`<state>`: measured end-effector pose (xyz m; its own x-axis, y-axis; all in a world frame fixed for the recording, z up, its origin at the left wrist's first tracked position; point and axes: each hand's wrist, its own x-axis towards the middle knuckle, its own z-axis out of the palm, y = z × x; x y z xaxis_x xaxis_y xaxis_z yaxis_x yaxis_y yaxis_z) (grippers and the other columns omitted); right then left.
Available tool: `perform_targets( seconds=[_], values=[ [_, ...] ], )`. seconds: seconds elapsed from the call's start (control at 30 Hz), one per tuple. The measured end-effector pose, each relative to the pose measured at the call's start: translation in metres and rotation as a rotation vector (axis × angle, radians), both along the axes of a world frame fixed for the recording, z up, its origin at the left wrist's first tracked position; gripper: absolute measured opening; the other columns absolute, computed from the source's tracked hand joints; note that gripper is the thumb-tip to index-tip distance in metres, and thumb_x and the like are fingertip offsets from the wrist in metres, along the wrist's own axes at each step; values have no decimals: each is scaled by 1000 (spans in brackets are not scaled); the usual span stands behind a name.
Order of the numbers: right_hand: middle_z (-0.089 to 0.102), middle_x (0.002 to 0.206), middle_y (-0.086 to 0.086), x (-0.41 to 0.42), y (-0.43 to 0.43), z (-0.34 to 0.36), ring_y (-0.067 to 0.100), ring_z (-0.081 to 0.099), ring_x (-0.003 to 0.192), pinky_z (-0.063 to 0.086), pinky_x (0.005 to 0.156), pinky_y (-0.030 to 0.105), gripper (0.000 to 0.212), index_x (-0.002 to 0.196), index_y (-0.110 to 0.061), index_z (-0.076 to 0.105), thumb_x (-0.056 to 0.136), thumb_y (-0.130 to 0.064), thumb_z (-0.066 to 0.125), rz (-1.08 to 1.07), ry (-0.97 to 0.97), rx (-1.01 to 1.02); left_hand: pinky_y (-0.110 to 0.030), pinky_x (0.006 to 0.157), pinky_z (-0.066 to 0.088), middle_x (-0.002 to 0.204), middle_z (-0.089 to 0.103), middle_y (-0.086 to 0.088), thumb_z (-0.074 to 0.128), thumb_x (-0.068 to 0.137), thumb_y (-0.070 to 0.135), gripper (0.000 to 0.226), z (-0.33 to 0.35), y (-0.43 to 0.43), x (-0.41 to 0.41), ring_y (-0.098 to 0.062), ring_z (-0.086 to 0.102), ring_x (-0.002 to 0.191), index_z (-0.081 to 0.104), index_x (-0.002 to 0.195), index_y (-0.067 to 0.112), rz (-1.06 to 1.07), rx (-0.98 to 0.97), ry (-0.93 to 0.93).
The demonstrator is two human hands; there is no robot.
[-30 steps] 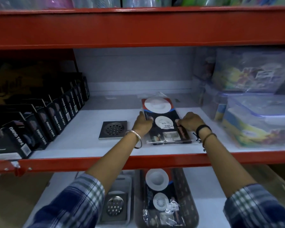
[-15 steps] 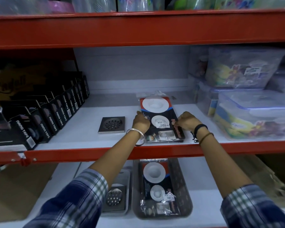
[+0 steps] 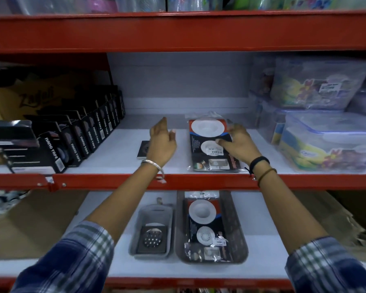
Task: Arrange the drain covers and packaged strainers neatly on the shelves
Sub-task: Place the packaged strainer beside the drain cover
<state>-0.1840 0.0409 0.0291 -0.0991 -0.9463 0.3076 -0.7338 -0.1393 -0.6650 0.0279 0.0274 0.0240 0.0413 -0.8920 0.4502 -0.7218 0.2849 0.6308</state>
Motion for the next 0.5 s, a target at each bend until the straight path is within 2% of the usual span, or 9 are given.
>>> perform_targets(
  seconds=[0.1, 0.17, 0.27, 0.37, 0.43, 0.5],
  values=[
    [51, 132, 13, 39, 9, 10, 26, 49, 122, 37, 93, 23, 47, 124, -5, 50, 85, -24, 67, 170, 18, -18, -40, 117, 20, 152, 31, -16, 39, 98, 17, 50, -9, 18, 47, -30, 22, 144, 27, 145, 3, 19, -120, -156],
    [53, 130, 13, 62, 7, 13, 26, 50, 121, 35, 91, 22, 47, 125, -4, 50, 86, -24, 66, 234, 77, -1, -44, 116, 23, 153, 31, -14, 37, 99, 20, 49, -17, 26, 76, -28, 21, 145, 28, 145, 5, 34, -140, -250],
    [53, 129, 13, 96, -1, 9, 26, 50, 120, 37, 92, 24, 48, 125, -5, 49, 86, -27, 66, 301, 124, 63, -46, 117, 24, 155, 28, -12, 31, 98, 30, 53, -30, 36, 112, -26, 20, 146, 27, 146, 7, 68, -118, -380],
    [50, 131, 13, 129, -14, 3, 26, 49, 120, 38, 98, 28, 52, 126, -6, 49, 83, -30, 68, 354, 214, 136, -43, 118, 19, 157, 24, -9, 19, 93, 40, 63, -46, 36, 140, -21, 17, 147, 22, 148, 10, 95, -37, -475],
    [51, 126, 14, 149, -23, -2, 30, 51, 118, 42, 97, 33, 49, 120, -6, 52, 81, -30, 70, 375, 281, 214, -43, 118, 19, 157, 25, -5, 11, 90, 47, 68, -56, 35, 153, -18, 17, 147, 23, 148, 13, 113, -31, -538],
    [52, 120, 13, 163, -34, -8, 33, 52, 118, 45, 93, 35, 45, 110, -13, 53, 75, -34, 72, 385, 324, 283, -43, 118, 16, 157, 26, -2, 8, 88, 49, 71, -61, 34, 161, -16, 16, 147, 24, 148, 15, 122, -44, -569]
  ],
)
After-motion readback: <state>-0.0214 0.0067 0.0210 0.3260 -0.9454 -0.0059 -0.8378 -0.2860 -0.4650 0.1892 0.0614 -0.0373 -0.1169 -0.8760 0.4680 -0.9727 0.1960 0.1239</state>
